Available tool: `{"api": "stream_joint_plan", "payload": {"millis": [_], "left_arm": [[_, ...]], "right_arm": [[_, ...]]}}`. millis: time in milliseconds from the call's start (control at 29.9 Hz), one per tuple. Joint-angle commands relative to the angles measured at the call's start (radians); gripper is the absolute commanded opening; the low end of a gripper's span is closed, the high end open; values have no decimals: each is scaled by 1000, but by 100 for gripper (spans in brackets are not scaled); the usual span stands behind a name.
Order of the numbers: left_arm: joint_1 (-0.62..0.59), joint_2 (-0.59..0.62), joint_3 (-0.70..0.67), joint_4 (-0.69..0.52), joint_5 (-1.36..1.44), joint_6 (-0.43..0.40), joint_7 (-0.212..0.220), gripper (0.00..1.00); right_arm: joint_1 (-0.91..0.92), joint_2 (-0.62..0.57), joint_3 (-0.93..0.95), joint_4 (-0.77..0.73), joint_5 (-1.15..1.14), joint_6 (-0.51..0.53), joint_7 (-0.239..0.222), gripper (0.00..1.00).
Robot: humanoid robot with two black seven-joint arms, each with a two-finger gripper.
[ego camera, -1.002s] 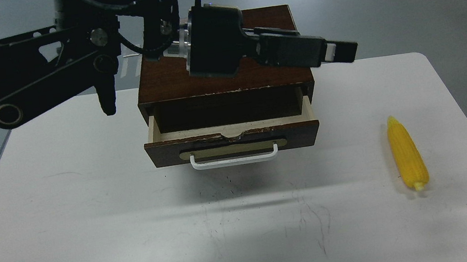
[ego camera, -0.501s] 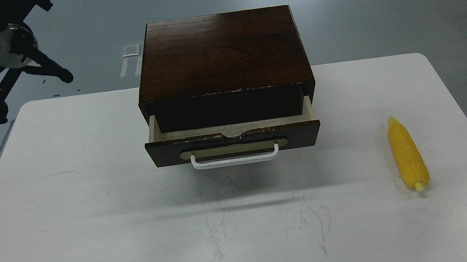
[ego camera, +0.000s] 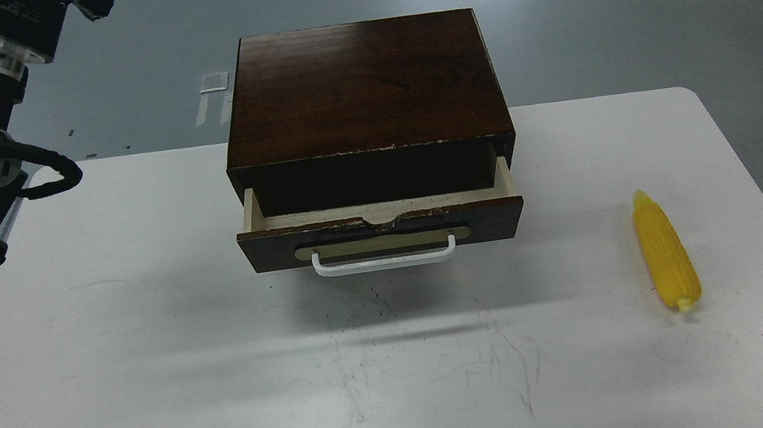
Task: Put corn in drawer with both arms
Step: 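Reach the right gripper to the yellow corn cob and grasp it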
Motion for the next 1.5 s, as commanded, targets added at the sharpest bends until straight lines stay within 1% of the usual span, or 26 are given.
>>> {"api": "stream_joint_plan", "payload": {"millis": [0,33,67,100,167,234,367,535,735,969,1069,1169,1203,1236,1269,1303,1437,1470], "left_arm": [[1,5,-3,-7,3,0,0,98],[1,5,-3,-7,3,0,0,98],[-4,6,-3,-7,3,0,0,98],[-5,6,-3,-7,4,0,0,98],[-10,11,-4,-14,10,0,0,98],[-10,31,-4,-26,12,0,0,98],[-11,74,-6,-59,10,0,0,98],[-14,86,-9,-66,10,0,0,98],[-14,90,-6,-80,9,0,0,98],[-5,98,-3,-80,9,0,0,98],[-2,103,-1,-75,9,0,0,98],[-1,114,-1,-75,9,0,0,98],[-2,114,-1,-73,9,0,0,98],[-2,114,-3,-73,10,0,0,98],[-4,114,-3,-73,10,0,0,98],[-7,114,-3,-73,10,0,0,98],[-7,112,-3,-73,10,0,0,98],[-7,112,-1,-73,10,0,0,98]], "right_arm": [[2,-49,-1,185,-148,0,-49,100],[0,-63,-1,225,-171,0,-61,100],[-6,-88,-1,305,-217,0,-84,100],[-12,-95,-1,339,-239,0,-92,100],[-32,-109,-9,414,-321,0,-98,100],[-63,-106,-12,431,-360,0,-98,100],[-104,-102,-18,434,-400,0,-98,100],[-139,-91,-18,436,-444,0,-93,94],[-175,-85,-17,442,-446,0,-92,91],[-207,-25,-23,444,-447,0,-90,77],[-233,-19,-23,445,-449,0,-90,74],[-238,-19,-23,447,-449,0,-89,67],[-242,-19,-23,447,-450,0,-89,62],[-242,-19,-21,447,-449,0,-89,51],[-242,-19,-23,447,-450,0,-89,44],[-242,-19,-23,447,-451,0,-89,35],[-228,-20,-23,447,-455,0,-87,22],[-224,-25,-21,448,-455,0,-87,15]]}}
